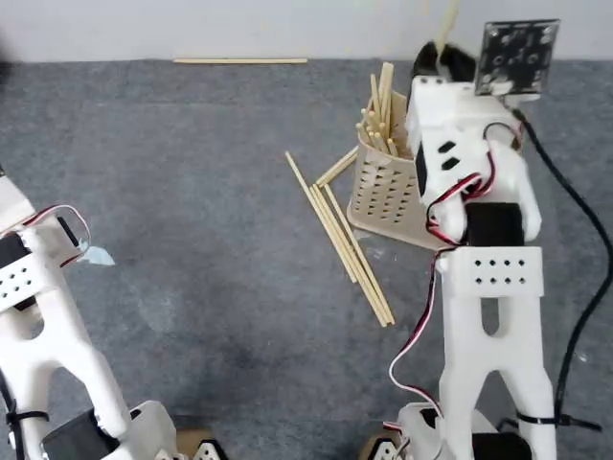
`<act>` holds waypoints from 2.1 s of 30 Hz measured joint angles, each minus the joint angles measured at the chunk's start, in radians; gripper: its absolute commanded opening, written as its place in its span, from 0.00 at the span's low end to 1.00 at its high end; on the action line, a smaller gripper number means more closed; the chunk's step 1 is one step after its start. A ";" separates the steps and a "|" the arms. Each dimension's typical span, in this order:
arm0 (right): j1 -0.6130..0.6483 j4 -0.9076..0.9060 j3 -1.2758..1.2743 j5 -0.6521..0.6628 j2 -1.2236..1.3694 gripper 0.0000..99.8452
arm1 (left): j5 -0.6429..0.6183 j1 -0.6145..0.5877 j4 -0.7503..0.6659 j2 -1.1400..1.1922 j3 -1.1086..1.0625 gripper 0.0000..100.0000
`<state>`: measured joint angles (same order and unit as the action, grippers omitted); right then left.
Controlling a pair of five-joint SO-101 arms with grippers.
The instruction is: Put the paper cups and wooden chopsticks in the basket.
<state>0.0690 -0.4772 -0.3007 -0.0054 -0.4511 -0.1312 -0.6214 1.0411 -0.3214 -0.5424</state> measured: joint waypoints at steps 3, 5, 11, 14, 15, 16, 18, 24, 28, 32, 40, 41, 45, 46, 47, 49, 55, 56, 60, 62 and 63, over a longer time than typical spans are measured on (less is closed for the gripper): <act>-0.002 0.028 -0.114 0.064 0.000 0.01 | 0.000 0.000 0.000 0.000 0.000 0.01; 0.000 0.078 -0.201 0.121 0.000 0.04 | 0.000 0.000 0.000 0.000 0.000 0.01; 0.002 0.140 -0.288 0.215 0.000 0.22 | 0.000 0.000 0.000 0.000 0.000 0.01; 0.000 0.143 -0.290 0.210 -0.038 0.19 | 0.000 0.000 0.000 0.000 -0.009 0.01; -0.006 0.143 -0.290 0.206 -0.060 0.18 | 0.000 0.000 0.000 -0.002 -0.018 0.01; -0.006 0.127 -0.290 0.206 -0.087 0.17 | 0.000 0.000 0.000 -0.002 -0.026 0.01; 0.002 0.077 -0.290 0.206 -0.144 0.15 | 0.000 0.000 0.000 -0.003 -0.029 0.01; 0.038 -0.212 -0.215 0.175 -0.328 0.10 | 0.000 0.061 0.000 -0.003 -0.029 0.01; 0.075 -0.460 -0.183 0.169 -0.425 0.01 | 0.000 0.170 0.028 -0.003 -0.029 0.01; 0.114 -0.640 -0.180 0.163 -0.443 0.02 | 0.000 0.238 0.049 -0.003 -0.029 0.01; 0.209 -0.617 -0.427 0.163 -0.437 0.03 | -0.002 0.255 0.049 -0.003 -0.054 0.01; 0.226 -0.594 -0.456 0.163 -0.428 0.05 | -0.012 0.255 0.049 -0.003 -0.069 0.01; 0.282 -0.520 -0.512 0.163 -0.353 0.16 | -0.063 0.267 -0.011 -0.003 -0.149 0.01; 0.296 -0.512 -0.514 0.163 -0.324 0.18 | -0.078 0.267 -0.034 -0.003 -0.170 0.01; 0.308 -0.506 -0.514 0.163 -0.295 0.18 | -0.083 0.265 -0.058 -0.003 -0.189 0.01; 0.330 -0.491 -0.514 0.163 -0.224 0.18 | -0.086 0.265 -0.097 -0.003 -0.218 0.01; 0.347 -0.425 -0.502 0.163 0.018 0.19 | -0.091 0.265 -0.164 -0.003 -0.265 0.01; 0.347 -0.417 -0.491 0.163 0.058 0.19 | -0.091 0.265 -0.176 -0.003 -0.270 0.01; 0.347 -0.404 -0.445 0.163 0.184 0.19 | -0.091 0.265 -0.195 -0.003 -0.273 0.01; 0.347 -0.404 -0.422 0.163 0.232 0.19 | -0.091 0.265 -0.198 -0.003 -0.273 0.01; 0.347 -0.404 -0.413 0.163 0.252 0.19 | -0.091 0.265 -0.198 -0.003 -0.273 0.01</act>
<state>0.4158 -0.8807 -0.7135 0.1573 -0.1995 -0.2217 -0.3560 0.8431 -0.3245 -0.8155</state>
